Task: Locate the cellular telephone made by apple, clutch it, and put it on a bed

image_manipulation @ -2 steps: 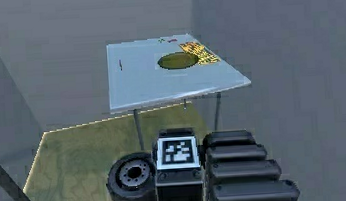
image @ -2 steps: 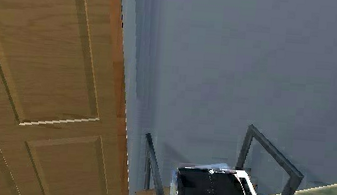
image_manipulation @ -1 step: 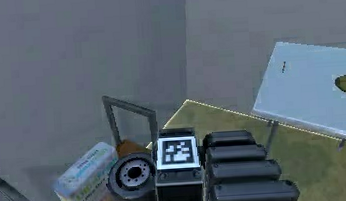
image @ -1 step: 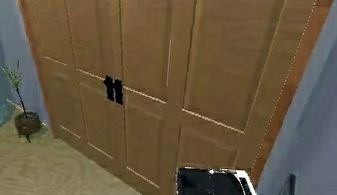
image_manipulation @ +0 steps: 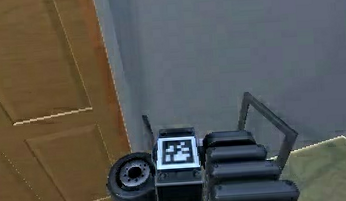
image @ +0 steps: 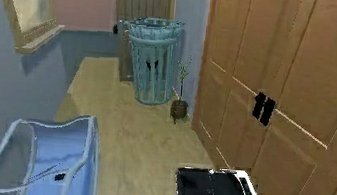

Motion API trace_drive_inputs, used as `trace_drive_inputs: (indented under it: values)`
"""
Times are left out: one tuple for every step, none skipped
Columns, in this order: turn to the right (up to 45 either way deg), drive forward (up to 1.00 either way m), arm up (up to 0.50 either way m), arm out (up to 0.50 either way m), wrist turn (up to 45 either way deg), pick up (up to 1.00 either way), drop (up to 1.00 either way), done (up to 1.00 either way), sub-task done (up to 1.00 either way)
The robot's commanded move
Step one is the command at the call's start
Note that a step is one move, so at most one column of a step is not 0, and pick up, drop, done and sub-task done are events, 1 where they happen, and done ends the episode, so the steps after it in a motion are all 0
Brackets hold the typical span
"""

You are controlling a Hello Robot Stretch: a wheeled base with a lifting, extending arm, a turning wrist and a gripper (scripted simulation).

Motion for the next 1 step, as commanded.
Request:
trace_drive_inputs:
  values:
    - [-12.0,0.0,0.0,0.0,0.0,0.0,0.0,0.0,0.0]
